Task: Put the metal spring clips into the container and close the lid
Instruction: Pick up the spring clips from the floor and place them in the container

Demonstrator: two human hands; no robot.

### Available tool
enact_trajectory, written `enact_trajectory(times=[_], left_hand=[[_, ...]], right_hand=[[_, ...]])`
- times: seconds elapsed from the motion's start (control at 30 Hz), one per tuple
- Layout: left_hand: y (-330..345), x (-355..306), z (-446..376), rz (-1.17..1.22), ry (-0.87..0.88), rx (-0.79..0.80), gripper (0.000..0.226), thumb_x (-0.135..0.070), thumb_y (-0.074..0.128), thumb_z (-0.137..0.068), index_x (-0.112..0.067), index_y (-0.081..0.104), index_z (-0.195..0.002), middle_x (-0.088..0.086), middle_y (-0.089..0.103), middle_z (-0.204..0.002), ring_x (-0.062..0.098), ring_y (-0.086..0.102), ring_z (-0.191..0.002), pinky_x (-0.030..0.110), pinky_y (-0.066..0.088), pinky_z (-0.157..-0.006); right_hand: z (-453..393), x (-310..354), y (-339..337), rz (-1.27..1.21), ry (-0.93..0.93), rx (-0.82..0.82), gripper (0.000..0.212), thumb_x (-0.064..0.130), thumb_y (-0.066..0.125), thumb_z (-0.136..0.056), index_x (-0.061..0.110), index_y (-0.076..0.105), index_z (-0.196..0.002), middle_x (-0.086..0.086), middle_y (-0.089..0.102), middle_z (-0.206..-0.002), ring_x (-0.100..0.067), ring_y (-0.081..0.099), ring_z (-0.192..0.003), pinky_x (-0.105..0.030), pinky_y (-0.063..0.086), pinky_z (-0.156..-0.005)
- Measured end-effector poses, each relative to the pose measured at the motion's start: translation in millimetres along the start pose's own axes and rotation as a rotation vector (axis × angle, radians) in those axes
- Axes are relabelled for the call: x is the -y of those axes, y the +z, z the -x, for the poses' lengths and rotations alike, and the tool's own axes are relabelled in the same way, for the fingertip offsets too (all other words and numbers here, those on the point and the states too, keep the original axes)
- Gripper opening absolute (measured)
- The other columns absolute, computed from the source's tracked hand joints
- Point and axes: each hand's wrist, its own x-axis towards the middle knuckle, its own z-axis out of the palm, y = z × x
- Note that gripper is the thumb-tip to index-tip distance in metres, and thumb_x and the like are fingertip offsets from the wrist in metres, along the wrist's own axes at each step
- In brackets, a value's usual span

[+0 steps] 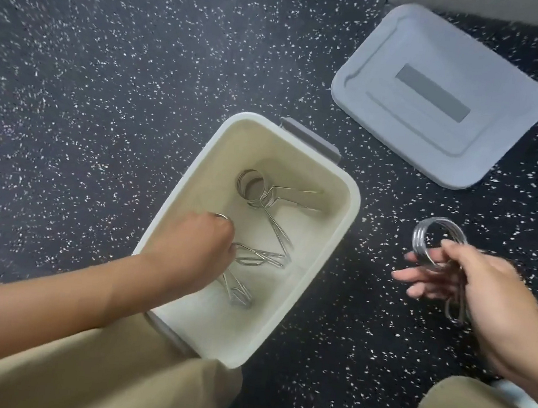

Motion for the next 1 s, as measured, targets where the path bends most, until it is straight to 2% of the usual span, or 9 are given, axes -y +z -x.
enact_trajectory(times=[0.1, 0.23, 0.37, 0.47, 0.53, 0.6, 0.73, 0.9, 1.0], left_hand=[[16, 5, -1, 0.029, -0.001, 0.053, 0.027, -0.026, 0.043, -0.092, -0.012, 0.057, -0.075, 0.011, 0.062, -0.072, 0.037, 0.060, -0.067, 0.036, 0.047, -0.056], [21, 4, 1, 0.032, 0.000, 0.084, 0.021, -0.023, 0.043, -0.093, -0.014, 0.052, -0.076, 0.004, 0.047, -0.063, 0.034, 0.051, -0.063, 0.034, 0.038, -0.055], [22, 4, 3, 0.008, 0.013, 0.080, 0.020, -0.024, 0.043, -0.094, -0.016, 0.048, -0.076, 0.000, 0.037, -0.059, 0.032, 0.046, -0.062, 0.035, 0.038, -0.055], [19, 3, 7, -0.005, 0.009, 0.093, 0.020, -0.026, 0.042, -0.095, -0.016, 0.050, -0.080, -0.001, 0.035, -0.059, 0.031, 0.045, -0.062, 0.035, 0.038, -0.056], [11, 1, 10, 0.012, -0.015, 0.103, 0.022, -0.030, 0.042, -0.097, -0.016, 0.051, -0.081, -0.001, 0.037, -0.060, 0.031, 0.046, -0.065, 0.033, 0.037, -0.057], [0, -1, 13, 0.019, -0.033, 0.079, 0.031, -0.035, 0.040, -0.098, -0.014, 0.053, -0.078, 0.002, 0.044, -0.062, 0.030, 0.047, -0.065, 0.033, 0.037, -0.056], [-30, 0, 29, 0.120, -0.079, -0.026, 0.048, -0.050, 0.036, -0.097, -0.012, 0.043, -0.069, 0.004, 0.049, -0.063, 0.030, 0.049, -0.063, 0.033, 0.042, -0.057], [-58, 18, 59, 0.193, -0.036, -0.184, 0.054, -0.061, 0.032, -0.094, -0.016, 0.046, -0.067, 0.003, 0.051, -0.058, 0.028, 0.055, -0.057, 0.034, 0.042, -0.052], [-60, 31, 72, 0.258, -0.013, -0.232, 0.054, -0.064, 0.025, -0.090, -0.020, 0.048, -0.069, 0.000, 0.051, -0.058, 0.023, 0.056, -0.058, 0.035, 0.045, -0.053]], right_hand=[[3, 11, 5, 0.016, 0.000, 0.005, 0.048, 0.027, 0.038, -0.105, -0.010, 0.069, -0.098, -0.020, 0.078, -0.075, -0.031, 0.069, -0.063, -0.024, 0.055, -0.062], [10, 31, 10, 0.059, -0.023, 0.002, 0.047, 0.029, 0.040, -0.106, -0.010, 0.065, -0.097, -0.019, 0.078, -0.075, -0.044, 0.073, -0.077, -0.037, 0.057, -0.075], [23, 51, 9, 0.253, -0.127, 0.009, 0.046, 0.034, 0.039, -0.106, 0.006, 0.071, -0.088, -0.006, 0.080, -0.074, -0.025, 0.077, -0.077, -0.042, 0.057, -0.076], [33, 69, 9, 0.483, -0.211, 0.049, 0.058, 0.048, 0.038, -0.101, 0.010, 0.075, -0.078, 0.004, 0.080, -0.074, -0.016, 0.075, -0.075, -0.043, 0.058, -0.074], [40, 85, 12, 0.646, -0.256, 0.093, 0.066, 0.057, 0.035, -0.095, 0.009, 0.076, -0.074, 0.005, 0.079, -0.071, -0.014, 0.075, -0.071, -0.048, 0.058, -0.074], [48, 106, 18, 0.782, -0.287, 0.135, 0.061, 0.051, 0.036, -0.095, 0.015, 0.077, -0.069, 0.011, 0.077, -0.068, -0.006, 0.073, -0.066, -0.043, 0.058, -0.072], [55, 142, 43, 1.055, -0.383, 0.236, 0.070, 0.057, 0.025, -0.094, 0.011, 0.074, -0.073, -0.001, 0.075, -0.067, -0.017, 0.070, -0.063, -0.044, 0.057, -0.068], [48, 170, 104, 1.205, -0.526, 0.346, 0.032, 0.013, 0.041, -0.099, 0.003, 0.057, -0.073, -0.009, 0.066, -0.069, -0.031, 0.064, -0.068, -0.049, 0.055, -0.063], [41, 175, 147, 1.249, -0.492, 0.400, 0.039, 0.017, 0.036, -0.104, 0.006, 0.063, -0.079, -0.014, 0.070, -0.083, -0.033, 0.068, -0.081, -0.043, 0.058, -0.073]])
